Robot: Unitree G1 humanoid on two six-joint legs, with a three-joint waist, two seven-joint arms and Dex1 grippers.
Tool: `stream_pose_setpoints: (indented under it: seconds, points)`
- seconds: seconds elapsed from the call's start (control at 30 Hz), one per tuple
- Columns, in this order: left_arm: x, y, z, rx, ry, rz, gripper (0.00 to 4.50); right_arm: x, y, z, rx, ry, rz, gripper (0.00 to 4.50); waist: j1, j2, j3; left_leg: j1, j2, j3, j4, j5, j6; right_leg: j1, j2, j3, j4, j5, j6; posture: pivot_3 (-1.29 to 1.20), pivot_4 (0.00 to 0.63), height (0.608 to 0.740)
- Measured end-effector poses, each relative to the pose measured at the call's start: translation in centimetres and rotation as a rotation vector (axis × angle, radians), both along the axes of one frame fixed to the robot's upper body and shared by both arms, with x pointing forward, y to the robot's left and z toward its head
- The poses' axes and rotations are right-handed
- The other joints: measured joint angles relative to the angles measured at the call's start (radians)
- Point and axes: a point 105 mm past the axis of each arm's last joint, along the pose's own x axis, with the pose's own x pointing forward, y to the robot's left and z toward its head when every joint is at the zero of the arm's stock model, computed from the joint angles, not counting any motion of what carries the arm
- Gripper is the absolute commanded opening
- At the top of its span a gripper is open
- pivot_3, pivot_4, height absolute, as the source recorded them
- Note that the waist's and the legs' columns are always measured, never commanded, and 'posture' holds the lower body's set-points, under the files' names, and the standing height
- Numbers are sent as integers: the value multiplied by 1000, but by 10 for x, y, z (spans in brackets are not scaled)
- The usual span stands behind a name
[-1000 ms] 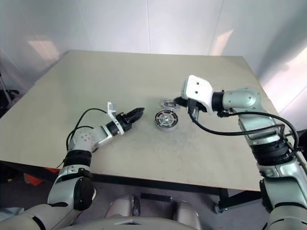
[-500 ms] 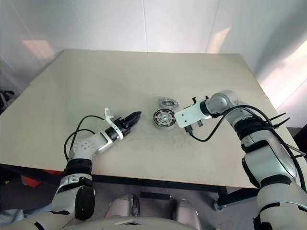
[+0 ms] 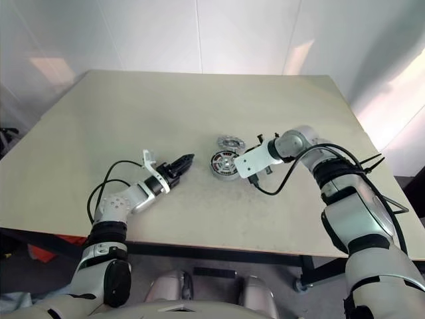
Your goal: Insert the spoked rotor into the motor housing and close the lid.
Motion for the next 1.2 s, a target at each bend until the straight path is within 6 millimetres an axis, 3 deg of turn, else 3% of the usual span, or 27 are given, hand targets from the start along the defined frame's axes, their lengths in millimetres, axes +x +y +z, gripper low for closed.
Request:
stream_pose_setpoints:
  seconds: [0.57,1.1,1.2]
  points:
    - [0,4,-1,13,4,7,2088,-5,15,4,-25,-33,98,1577,-22,0,0,0,0,0,0,0,0,0,0,0,1,0,0,0,0,740]
    - [-2,8,-6,27,15,23,2088,-10,27,-10,-69,-29,155,1577,-33,0,0,3,1,0,0,0,-2,1,2,1,2,1,-1,0,0,740]
    - [-2,8,-7,28,17,25,2088,-11,28,-11,-69,-23,158,1006,-41,-1,0,3,1,0,0,0,-2,1,2,1,2,1,-1,0,0,740]
